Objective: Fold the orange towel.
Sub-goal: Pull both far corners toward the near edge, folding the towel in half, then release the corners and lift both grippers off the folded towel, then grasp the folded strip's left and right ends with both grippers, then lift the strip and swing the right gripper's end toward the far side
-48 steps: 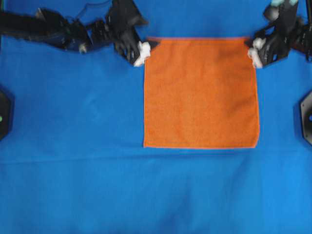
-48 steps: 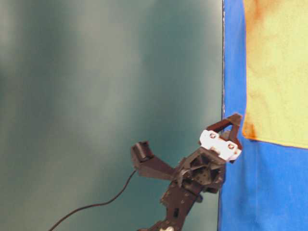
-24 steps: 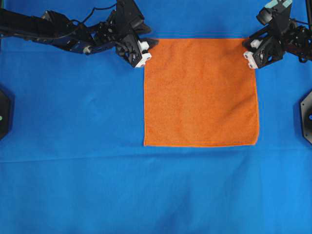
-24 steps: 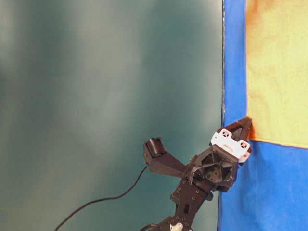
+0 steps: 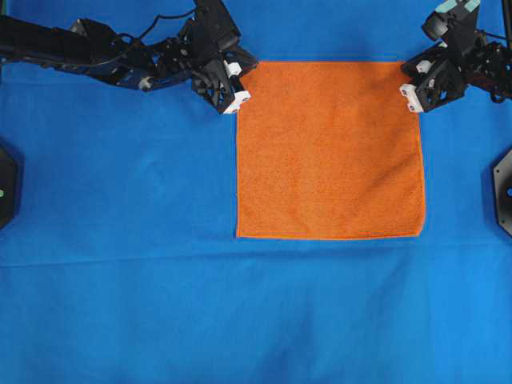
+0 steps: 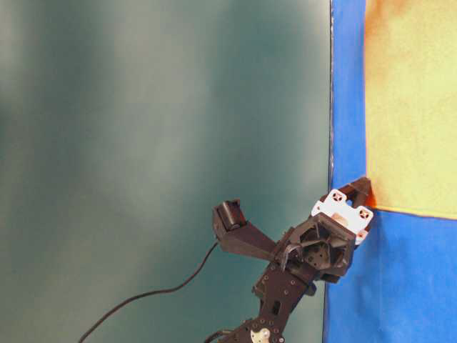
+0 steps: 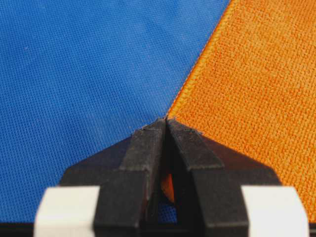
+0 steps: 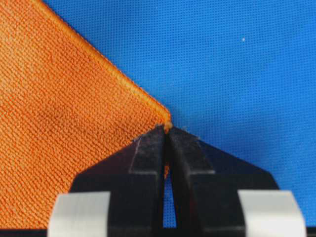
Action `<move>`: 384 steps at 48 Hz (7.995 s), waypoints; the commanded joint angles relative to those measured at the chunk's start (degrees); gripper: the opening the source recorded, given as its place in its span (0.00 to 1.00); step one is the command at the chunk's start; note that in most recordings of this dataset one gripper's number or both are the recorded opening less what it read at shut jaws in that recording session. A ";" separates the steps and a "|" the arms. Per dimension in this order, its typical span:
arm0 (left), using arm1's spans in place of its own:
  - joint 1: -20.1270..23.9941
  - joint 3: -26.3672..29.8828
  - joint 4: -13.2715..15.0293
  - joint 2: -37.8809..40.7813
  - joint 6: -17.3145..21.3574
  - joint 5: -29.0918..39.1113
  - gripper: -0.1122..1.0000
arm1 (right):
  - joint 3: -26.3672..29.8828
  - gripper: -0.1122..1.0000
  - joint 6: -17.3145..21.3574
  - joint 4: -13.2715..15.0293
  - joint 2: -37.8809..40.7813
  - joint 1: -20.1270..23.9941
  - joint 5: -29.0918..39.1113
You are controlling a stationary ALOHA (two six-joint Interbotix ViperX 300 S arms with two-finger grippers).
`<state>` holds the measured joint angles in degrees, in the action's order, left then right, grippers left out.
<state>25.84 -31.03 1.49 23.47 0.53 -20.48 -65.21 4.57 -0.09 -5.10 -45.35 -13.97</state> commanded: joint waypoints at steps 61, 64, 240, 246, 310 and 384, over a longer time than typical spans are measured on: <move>-17.31 -3.69 0.09 -16.35 0.35 18.63 0.12 | -4.57 0.11 14.77 -1.85 -30.94 22.76 29.62; -19.16 -4.04 0.09 -16.35 0.00 18.72 0.12 | -4.92 0.11 16.96 -1.85 -32.61 25.66 31.82; -16.00 0.97 0.00 -9.23 2.20 24.08 0.11 | -2.90 0.12 31.46 20.39 -15.03 31.29 26.37; -16.08 0.97 0.00 -12.39 2.11 25.84 0.11 | -2.02 0.12 31.29 20.39 -18.54 31.29 28.39; -26.72 2.46 0.00 -25.84 2.20 25.66 0.11 | 9.49 0.12 31.90 31.73 -28.56 23.64 35.86; -30.76 28.92 -0.18 -3.96 9.76 17.58 0.11 | 21.18 0.12 32.08 39.55 -15.21 16.26 29.79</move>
<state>-3.16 -5.36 1.41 19.60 10.11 -2.64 -44.30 36.56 39.29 -18.63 -28.30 15.64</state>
